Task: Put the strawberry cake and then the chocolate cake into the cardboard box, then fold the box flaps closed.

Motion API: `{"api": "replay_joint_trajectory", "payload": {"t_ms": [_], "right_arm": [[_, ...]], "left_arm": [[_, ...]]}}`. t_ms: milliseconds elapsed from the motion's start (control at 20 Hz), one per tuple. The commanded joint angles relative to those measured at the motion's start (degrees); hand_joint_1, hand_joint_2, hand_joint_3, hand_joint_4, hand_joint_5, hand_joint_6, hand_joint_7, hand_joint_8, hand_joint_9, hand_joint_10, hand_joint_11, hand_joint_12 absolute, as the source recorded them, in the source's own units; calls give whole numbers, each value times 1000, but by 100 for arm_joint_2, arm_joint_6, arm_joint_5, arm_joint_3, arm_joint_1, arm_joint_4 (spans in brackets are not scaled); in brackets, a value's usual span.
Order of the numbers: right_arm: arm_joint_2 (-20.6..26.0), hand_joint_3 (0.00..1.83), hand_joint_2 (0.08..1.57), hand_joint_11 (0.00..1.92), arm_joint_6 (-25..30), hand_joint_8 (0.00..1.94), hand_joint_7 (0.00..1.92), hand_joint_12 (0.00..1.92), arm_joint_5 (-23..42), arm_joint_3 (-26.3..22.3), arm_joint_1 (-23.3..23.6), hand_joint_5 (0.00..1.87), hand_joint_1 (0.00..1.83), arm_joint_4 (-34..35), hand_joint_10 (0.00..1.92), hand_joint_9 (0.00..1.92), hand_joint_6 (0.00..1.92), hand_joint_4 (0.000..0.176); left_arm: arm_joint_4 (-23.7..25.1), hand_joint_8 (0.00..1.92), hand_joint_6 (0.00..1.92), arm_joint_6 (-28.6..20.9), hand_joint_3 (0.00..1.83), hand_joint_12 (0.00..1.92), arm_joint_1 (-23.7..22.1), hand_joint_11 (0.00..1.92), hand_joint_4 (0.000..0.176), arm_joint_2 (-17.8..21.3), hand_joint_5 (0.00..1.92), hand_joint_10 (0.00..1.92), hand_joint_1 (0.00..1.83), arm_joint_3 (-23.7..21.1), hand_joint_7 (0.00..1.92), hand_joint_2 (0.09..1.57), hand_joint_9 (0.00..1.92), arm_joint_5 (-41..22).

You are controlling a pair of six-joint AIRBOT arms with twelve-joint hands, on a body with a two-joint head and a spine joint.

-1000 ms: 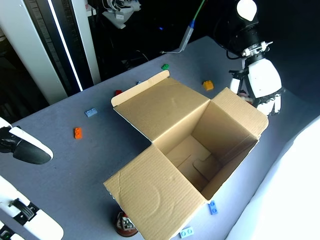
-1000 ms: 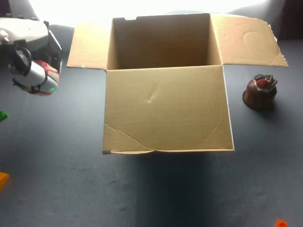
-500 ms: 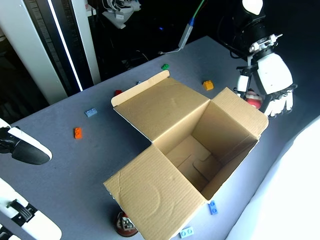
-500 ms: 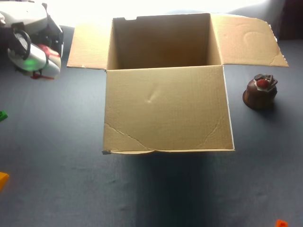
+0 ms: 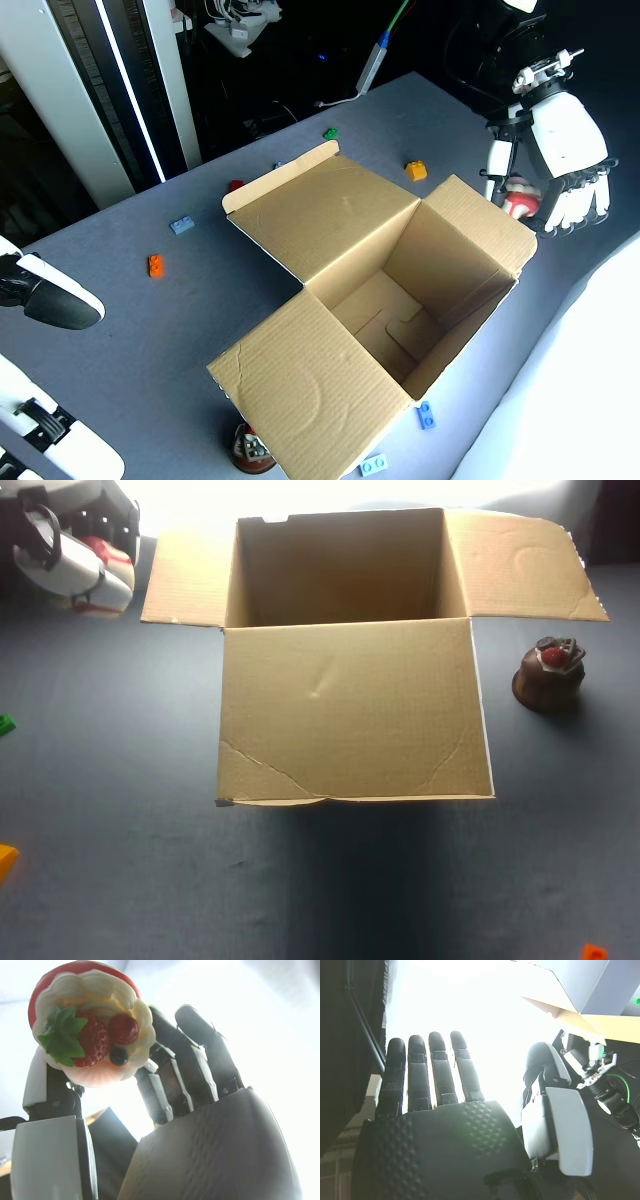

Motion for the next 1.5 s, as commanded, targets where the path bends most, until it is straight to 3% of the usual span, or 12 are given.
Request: {"api": "replay_joint_trajectory", "payload": {"t_ms": [0,50,100,250,500,650,850,1450], "right_arm": [[82,1,1237,0,-11,0,152,242,728,24,68,192,14,-51,1,120,5,0],[82,1,1237,0,-11,0,152,238,729,24,68,193,14,-51,1,120,5,0],[82,2,1242,0,-11,3,137,287,730,24,68,192,2,-51,3,124,4,0],[82,0,1237,0,-11,3,161,273,732,24,68,194,0,-51,2,129,2,0],[82,0,1233,0,-11,1,162,305,735,24,69,200,22,-51,4,137,3,0],[82,0,1235,0,-11,1,166,206,735,24,69,210,20,-51,3,129,4,0],[81,1,1240,0,-11,0,157,132,733,24,69,208,9,-51,2,109,2,0],[79,0,1234,0,-11,0,163,254,729,23,72,206,5,-51,3,125,1,0]], "left_arm": [[64,1296,1068,19,2,1710,-125,292,3,108,882,1277,1188,59,858,1171,602,240],[64,1300,1073,19,1,1716,-156,287,3,114,879,1285,1187,64,854,1174,600,240],[64,1267,1096,19,0,1713,-208,310,17,123,877,1281,1186,66,866,1171,617,240],[65,1285,1056,19,1,1737,-314,295,0,137,887,1297,1190,65,870,1168,609,233],[186,1318,1039,20,0,1732,-543,288,0,139,887,1311,1191,113,856,1172,600,-9],[257,1300,1088,20,1,1719,-683,295,7,152,870,1310,1183,123,853,1176,595,-94],[275,1297,1013,20,0,1731,-822,310,0,155,917,1301,1193,140,857,1165,617,-147],[295,1272,1001,22,1,1761,-1311,320,0,152,919,1311,1198,64,879,1157,631,-603]]}}
